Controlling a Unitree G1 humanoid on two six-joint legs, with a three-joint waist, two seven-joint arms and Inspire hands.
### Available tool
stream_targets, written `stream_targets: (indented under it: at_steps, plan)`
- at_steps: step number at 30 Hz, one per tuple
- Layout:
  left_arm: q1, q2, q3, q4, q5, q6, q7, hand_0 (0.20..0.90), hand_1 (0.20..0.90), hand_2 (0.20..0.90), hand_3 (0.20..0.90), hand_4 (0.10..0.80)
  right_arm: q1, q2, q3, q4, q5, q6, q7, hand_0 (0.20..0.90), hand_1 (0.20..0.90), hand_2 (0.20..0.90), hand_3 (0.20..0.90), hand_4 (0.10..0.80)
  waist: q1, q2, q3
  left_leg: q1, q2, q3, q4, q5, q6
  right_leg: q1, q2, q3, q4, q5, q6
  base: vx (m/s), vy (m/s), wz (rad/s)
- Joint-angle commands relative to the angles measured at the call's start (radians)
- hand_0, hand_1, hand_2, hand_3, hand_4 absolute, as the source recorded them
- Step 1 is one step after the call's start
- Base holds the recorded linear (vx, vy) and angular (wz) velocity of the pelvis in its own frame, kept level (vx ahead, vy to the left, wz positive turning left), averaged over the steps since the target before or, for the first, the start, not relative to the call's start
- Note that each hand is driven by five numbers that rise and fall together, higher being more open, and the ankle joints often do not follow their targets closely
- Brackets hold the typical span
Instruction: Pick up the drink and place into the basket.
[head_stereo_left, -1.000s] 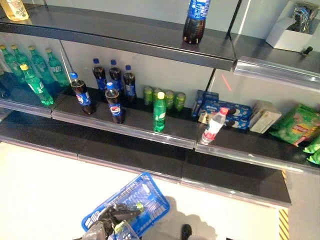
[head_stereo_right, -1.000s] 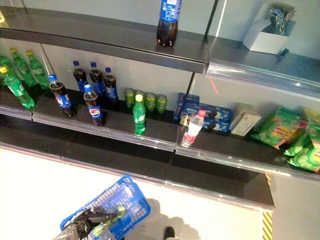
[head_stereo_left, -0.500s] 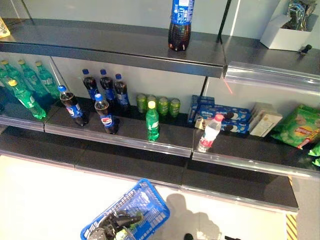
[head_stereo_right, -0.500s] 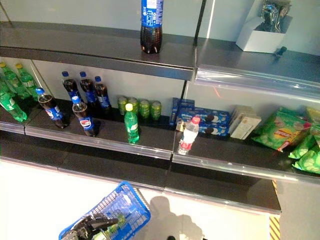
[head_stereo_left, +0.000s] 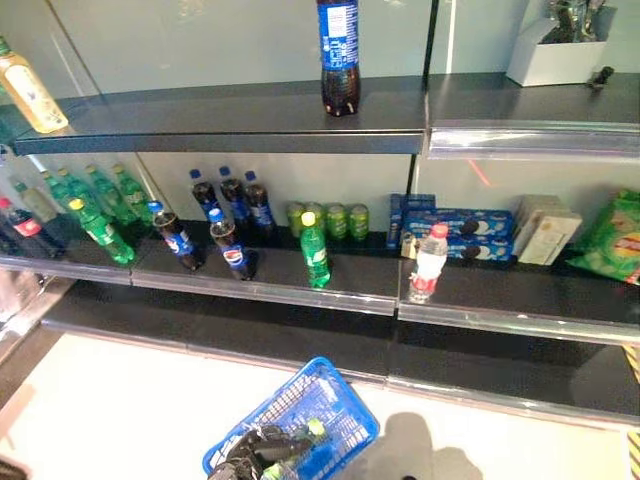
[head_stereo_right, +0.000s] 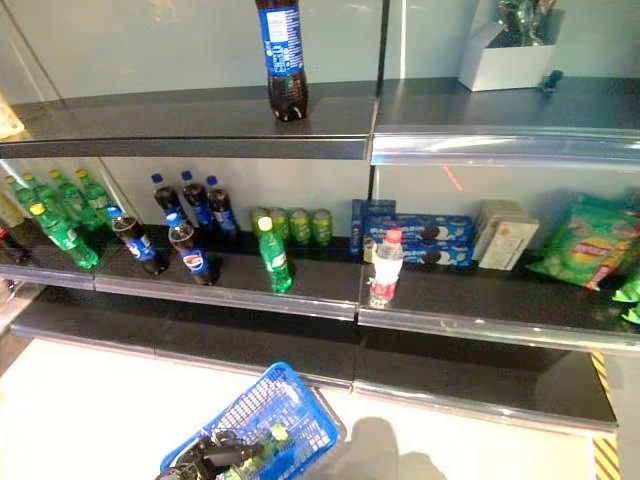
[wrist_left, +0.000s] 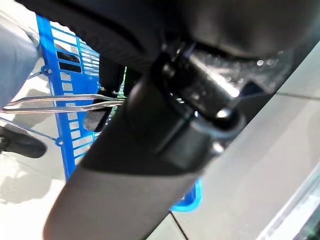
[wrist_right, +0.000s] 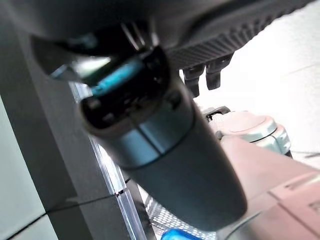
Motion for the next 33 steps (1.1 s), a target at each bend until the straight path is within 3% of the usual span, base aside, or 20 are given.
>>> stream_targets:
  at_steps: [1, 4, 5, 10, 13, 14, 17, 19, 24, 33]
  plan:
    - [-0.035, 0.172, 0.008, 0.011, 0.031, -0.022, 0.005, 0.300, 0.300, 0.300, 0.200, 0.100, -0.050, 0.033, 0.040, 0.028, 0.011, -0.045, 0.026, 0.900, 0.900, 0.900, 0.900, 0.800, 0.002, -0.076, 0.045, 0.007, -0.082, 0.036, -0.014, -0.052, 0.040, -0.051, 0.021, -0.036, 0.049, 0.017, 0.034, -0.094, 0.041, -0.31]
    - [-0.039, 0.183, 0.026, 0.019, 0.036, -0.022, 0.016, 0.300, 0.300, 0.300, 0.200, 0.100, -0.052, 0.048, 0.051, 0.029, 0.003, -0.054, 0.022, 0.900, 0.900, 0.900, 0.900, 0.800, 0.012, -0.086, 0.060, 0.013, -0.087, 0.060, -0.020, -0.058, 0.043, -0.102, -0.016, -0.095, 0.099, 0.059, 0.069, -0.083, -0.013, -0.55]
    - [-0.029, 0.195, 0.045, 0.022, 0.055, -0.028, 0.016, 0.300, 0.300, 0.300, 0.200, 0.100, -0.046, 0.062, 0.054, 0.019, -0.011, -0.059, 0.019, 0.900, 0.900, 0.900, 0.900, 0.800, 0.016, -0.088, 0.076, 0.011, -0.079, 0.080, -0.008, -0.061, 0.052, -0.139, -0.054, -0.098, 0.158, 0.079, 0.085, -0.188, -0.057, -0.62]
    - [-0.030, 0.201, 0.029, 0.022, 0.023, -0.032, 0.013, 0.300, 0.300, 0.300, 0.200, 0.100, -0.047, 0.057, 0.009, 0.034, -0.013, -0.055, -0.010, 0.900, 0.900, 0.900, 0.900, 0.800, 0.002, -0.067, 0.071, -0.023, -0.051, 0.107, 0.017, -0.062, 0.079, -0.125, -0.087, -0.031, 0.209, 0.036, 0.068, -0.139, -0.074, -0.32]
    - [-0.032, 0.198, 0.022, 0.019, 0.019, -0.024, 0.023, 0.300, 0.300, 0.300, 0.200, 0.100, -0.048, 0.054, 0.003, 0.037, -0.022, -0.047, -0.015, 0.900, 0.900, 0.900, 0.900, 0.800, 0.004, -0.065, 0.062, -0.030, -0.048, 0.105, 0.019, -0.062, 0.084, -0.096, -0.091, -0.019, 0.185, 0.022, 0.066, -0.049, -0.153, 0.01]
    - [-0.034, 0.193, 0.015, 0.019, 0.032, -0.017, 0.037, 0.300, 0.300, 0.300, 0.200, 0.100, -0.051, 0.056, 0.015, 0.042, -0.024, -0.040, -0.010, 0.900, 0.900, 0.900, 0.900, 0.800, 0.021, -0.078, 0.048, -0.037, -0.044, 0.104, 0.038, -0.071, 0.072, -0.039, -0.094, -0.051, 0.092, 0.017, 0.068, -0.029, -0.252, 0.02]
    - [-0.022, 0.196, 0.033, 0.019, 0.028, -0.009, 0.043, 0.300, 0.300, 0.300, 0.200, 0.100, -0.051, 0.061, 0.026, 0.036, -0.049, -0.029, 0.000, 0.900, 0.900, 0.900, 0.900, 0.800, 0.029, -0.082, 0.039, -0.026, -0.023, 0.120, 0.041, -0.073, 0.051, -0.016, -0.091, -0.072, 0.049, 0.018, 0.075, 0.015, -0.307, -0.01]
    - [-0.022, 0.196, 0.034, 0.013, 0.056, -0.009, 0.011, 0.300, 0.300, 0.300, 0.200, 0.100, -0.054, 0.058, 0.040, 0.031, -0.040, -0.019, -0.001, 0.900, 0.900, 0.900, 0.900, 0.800, 0.025, -0.082, 0.031, -0.008, 0.008, 0.148, 0.031, -0.065, 0.024, 0.012, -0.071, -0.081, 0.021, 0.004, 0.061, 0.028, -0.163, -0.09]
    - [-0.023, 0.168, 0.010, 0.006, 0.049, -0.020, 0.036, 0.300, 0.300, 0.300, 0.200, 0.100, -0.060, 0.049, 0.036, 0.040, -0.028, -0.005, -0.007, 0.900, 0.900, 0.900, 0.900, 0.800, 0.033, -0.078, 0.018, 0.007, 0.036, 0.161, 0.007, -0.043, -0.010, 0.053, -0.053, -0.118, -0.020, -0.004, 0.043, 0.014, -0.079, -0.01]
    - [-0.023, 0.169, 0.022, 0.022, 0.043, -0.030, 0.039, 0.300, 0.300, 0.300, 0.200, 0.100, -0.056, 0.040, 0.033, 0.048, -0.018, -0.020, -0.008, 0.900, 0.900, 0.900, 0.900, 0.800, 0.031, -0.067, 0.007, 0.017, 0.040, 0.147, -0.001, -0.040, -0.023, 0.068, -0.048, -0.140, -0.016, -0.022, 0.033, 0.005, -0.001, 0.01]
